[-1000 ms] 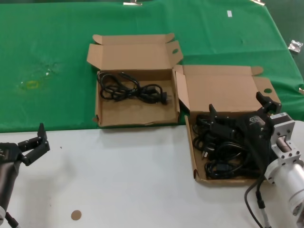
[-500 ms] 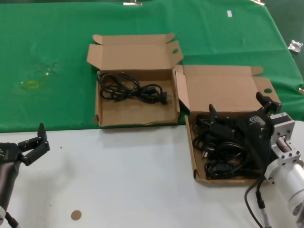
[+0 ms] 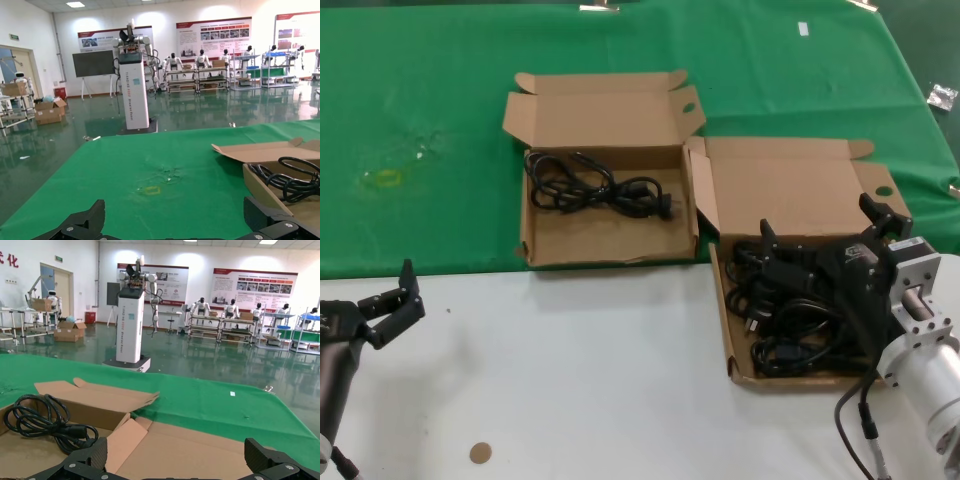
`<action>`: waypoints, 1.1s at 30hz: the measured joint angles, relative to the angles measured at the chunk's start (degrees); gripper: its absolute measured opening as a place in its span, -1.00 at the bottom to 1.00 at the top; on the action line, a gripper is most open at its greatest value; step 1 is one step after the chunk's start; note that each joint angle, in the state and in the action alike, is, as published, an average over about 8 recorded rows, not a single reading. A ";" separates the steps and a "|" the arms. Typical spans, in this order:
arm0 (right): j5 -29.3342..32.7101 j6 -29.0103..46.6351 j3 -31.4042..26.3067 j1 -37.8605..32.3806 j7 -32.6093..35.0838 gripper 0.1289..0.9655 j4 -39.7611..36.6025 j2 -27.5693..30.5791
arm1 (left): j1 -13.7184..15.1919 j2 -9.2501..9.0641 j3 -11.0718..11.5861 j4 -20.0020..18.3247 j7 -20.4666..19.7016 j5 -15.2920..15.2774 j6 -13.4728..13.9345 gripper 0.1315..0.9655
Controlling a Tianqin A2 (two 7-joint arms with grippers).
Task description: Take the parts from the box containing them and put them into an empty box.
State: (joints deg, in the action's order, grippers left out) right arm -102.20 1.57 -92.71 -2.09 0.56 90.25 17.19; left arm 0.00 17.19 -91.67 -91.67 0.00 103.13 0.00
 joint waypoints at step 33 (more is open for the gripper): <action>0.00 0.00 0.00 0.00 0.00 1.00 0.00 0.00 | 0.00 0.00 0.00 0.00 0.00 0.00 0.00 1.00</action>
State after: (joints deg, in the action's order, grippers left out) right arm -102.20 1.57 -92.71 -2.09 0.56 90.25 17.19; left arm 0.00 17.19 -91.67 -91.67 0.00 103.13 0.00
